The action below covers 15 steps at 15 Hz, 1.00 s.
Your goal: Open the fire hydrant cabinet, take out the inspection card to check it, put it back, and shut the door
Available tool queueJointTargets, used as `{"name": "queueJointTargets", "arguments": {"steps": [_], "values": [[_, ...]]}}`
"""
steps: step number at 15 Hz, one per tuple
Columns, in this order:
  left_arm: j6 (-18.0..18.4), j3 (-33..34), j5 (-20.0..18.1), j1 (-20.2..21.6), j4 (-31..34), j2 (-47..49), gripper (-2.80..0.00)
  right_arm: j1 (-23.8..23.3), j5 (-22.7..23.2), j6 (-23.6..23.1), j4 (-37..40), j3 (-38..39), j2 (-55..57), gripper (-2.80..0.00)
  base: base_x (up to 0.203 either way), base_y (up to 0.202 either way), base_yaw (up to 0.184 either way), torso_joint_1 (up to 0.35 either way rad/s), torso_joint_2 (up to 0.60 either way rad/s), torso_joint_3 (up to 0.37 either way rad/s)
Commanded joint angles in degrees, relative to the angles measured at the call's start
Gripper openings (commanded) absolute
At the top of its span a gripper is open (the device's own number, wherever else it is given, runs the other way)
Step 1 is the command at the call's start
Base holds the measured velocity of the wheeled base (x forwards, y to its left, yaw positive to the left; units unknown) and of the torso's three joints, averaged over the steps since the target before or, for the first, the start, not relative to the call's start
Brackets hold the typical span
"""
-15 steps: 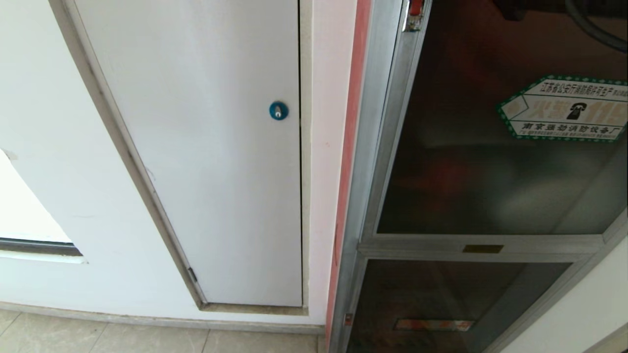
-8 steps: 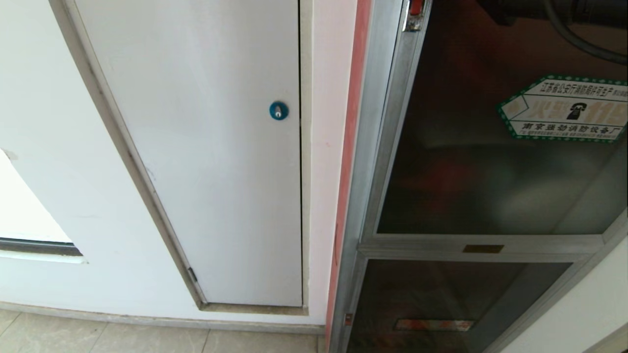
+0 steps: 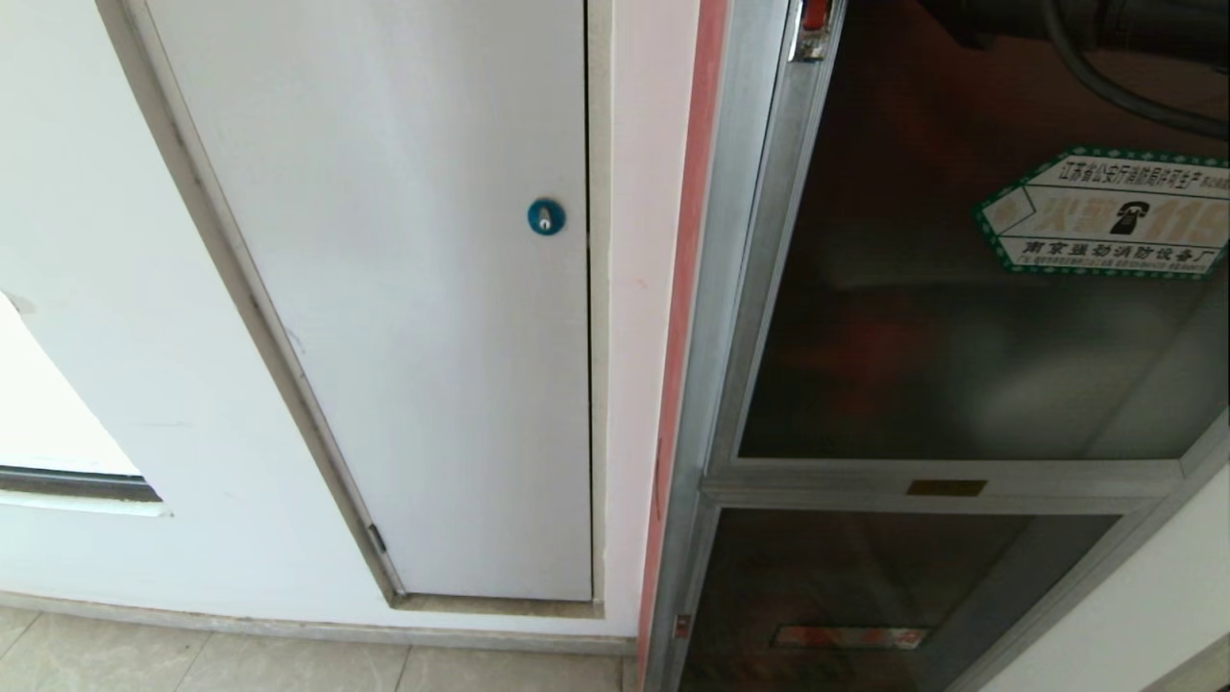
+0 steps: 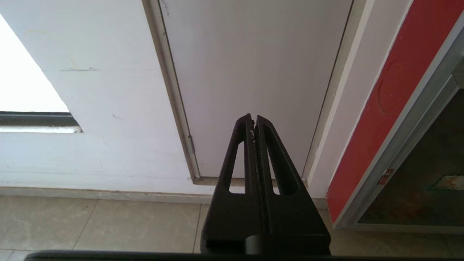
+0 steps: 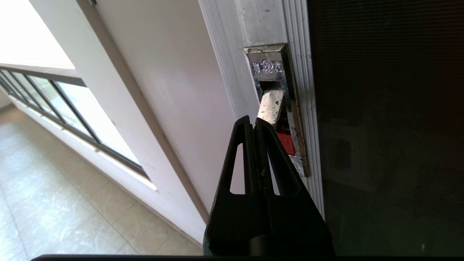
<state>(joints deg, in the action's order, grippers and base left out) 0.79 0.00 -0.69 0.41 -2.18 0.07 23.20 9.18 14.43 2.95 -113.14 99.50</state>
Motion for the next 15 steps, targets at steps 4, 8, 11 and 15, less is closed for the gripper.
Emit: {"name": "queueJointTargets", "arguments": {"steps": [4,8,11,15], "values": [[0.0,0.8,0.0,0.0,0.0,0.0,-2.8,-0.7,0.6,0.0,-0.2,-0.4,1.2,-2.8,0.0,0.0,0.0,0.0,0.0,0.0],[0.0,0.8,0.0,0.0,0.0,0.0,-2.8,-1.0,0.6,0.1,-0.2,-0.3,1.8,-2.8,0.0,0.0,0.0,0.0,0.0,0.0],[0.0,0.8,0.0,0.0,0.0,0.0,-2.8,-1.5,0.6,0.1,-0.2,-0.3,2.1,-2.8,0.0,0.0,0.0,0.0,0.0,0.0],[0.0,0.8,0.0,0.0,0.0,0.0,-2.8,-2.3,1.0,0.1,-1.2,-0.3,2.5,-2.8,0.0,0.0,0.0,0.0,0.0,0.0]]}}
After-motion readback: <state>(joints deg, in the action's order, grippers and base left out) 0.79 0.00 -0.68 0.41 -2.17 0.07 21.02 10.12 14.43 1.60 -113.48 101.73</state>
